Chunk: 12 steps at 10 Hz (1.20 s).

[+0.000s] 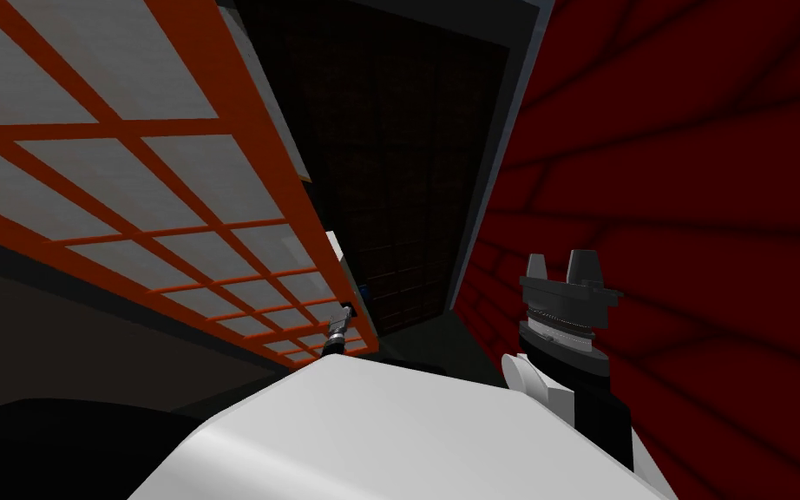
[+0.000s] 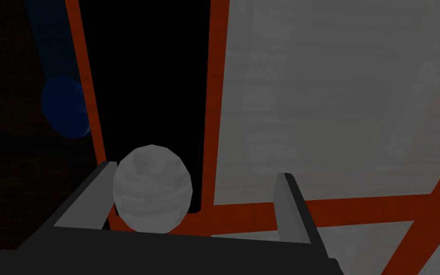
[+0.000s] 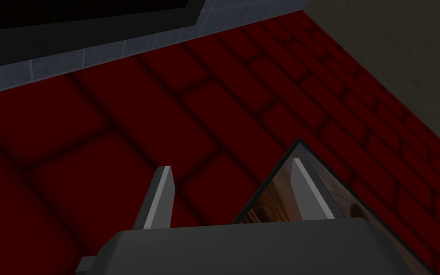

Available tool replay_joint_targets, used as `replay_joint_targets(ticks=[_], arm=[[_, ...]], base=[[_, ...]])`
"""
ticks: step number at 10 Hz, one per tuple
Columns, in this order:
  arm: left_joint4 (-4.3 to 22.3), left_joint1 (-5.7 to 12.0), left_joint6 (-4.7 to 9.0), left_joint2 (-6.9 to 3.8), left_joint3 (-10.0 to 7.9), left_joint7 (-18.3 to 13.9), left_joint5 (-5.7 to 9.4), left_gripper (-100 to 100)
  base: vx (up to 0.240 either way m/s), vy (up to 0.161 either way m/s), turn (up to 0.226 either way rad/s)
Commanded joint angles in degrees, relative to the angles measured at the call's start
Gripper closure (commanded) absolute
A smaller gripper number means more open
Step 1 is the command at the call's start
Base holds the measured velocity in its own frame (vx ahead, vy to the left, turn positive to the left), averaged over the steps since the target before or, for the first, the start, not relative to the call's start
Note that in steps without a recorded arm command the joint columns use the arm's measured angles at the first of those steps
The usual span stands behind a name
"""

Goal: Pull the door open

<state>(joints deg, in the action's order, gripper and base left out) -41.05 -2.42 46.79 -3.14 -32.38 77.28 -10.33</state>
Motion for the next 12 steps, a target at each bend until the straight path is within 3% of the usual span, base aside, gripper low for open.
replay_joint_targets(ticks=[1, 12], arm=[[-1.68, -2.14, -1.78, 0.28, -0.70, -0.33, 0.20, 100], [-1.26, -5.08, -1.84, -0.61, -1.11, -4.86, 1.04, 100]], base=[[-0.125, -0.027, 0.032], [-0.056, -0.015, 0.016]])
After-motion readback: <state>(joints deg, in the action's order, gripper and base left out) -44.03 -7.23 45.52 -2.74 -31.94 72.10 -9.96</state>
